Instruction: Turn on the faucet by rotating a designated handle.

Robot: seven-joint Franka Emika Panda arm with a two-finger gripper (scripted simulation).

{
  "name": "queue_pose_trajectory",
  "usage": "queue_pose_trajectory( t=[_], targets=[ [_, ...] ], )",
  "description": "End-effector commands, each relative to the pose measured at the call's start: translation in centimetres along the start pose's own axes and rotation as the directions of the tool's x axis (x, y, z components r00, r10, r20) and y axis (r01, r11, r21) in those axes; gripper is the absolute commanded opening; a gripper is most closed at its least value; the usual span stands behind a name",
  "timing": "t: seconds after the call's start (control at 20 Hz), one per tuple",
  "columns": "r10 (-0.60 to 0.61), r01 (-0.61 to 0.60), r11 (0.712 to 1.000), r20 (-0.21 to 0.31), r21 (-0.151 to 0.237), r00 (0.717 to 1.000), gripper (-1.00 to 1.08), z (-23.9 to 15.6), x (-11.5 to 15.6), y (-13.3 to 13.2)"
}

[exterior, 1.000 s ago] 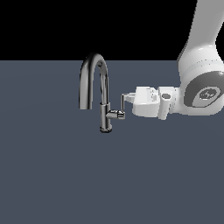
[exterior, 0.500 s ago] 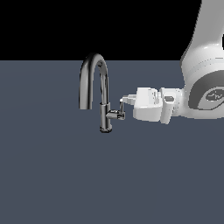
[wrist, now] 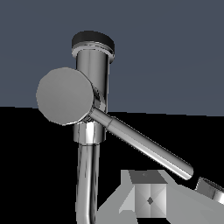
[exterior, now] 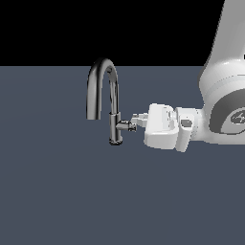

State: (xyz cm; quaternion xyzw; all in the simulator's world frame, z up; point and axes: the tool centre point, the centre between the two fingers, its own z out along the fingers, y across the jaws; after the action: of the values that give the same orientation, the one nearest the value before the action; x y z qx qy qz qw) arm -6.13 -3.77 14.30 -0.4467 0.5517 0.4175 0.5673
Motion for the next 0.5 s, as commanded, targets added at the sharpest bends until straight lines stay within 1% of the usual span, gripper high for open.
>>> queue_pose_trajectory(
  t=[0.0,0.05,0.45],
  targets=[
    [0.03,-0.03,0.999,0.008,-0.021,1.0,-1.0,0.8,1.3,1.9],
    [0.002,-0.002,1.0,0.0,0.0,1.0,-1.0,0.0,0.2,0.4],
    [0.018,-0.018,1.0,0.005,-0.012,1.0,-1.0,0.5,4.5,1.8]
  ],
)
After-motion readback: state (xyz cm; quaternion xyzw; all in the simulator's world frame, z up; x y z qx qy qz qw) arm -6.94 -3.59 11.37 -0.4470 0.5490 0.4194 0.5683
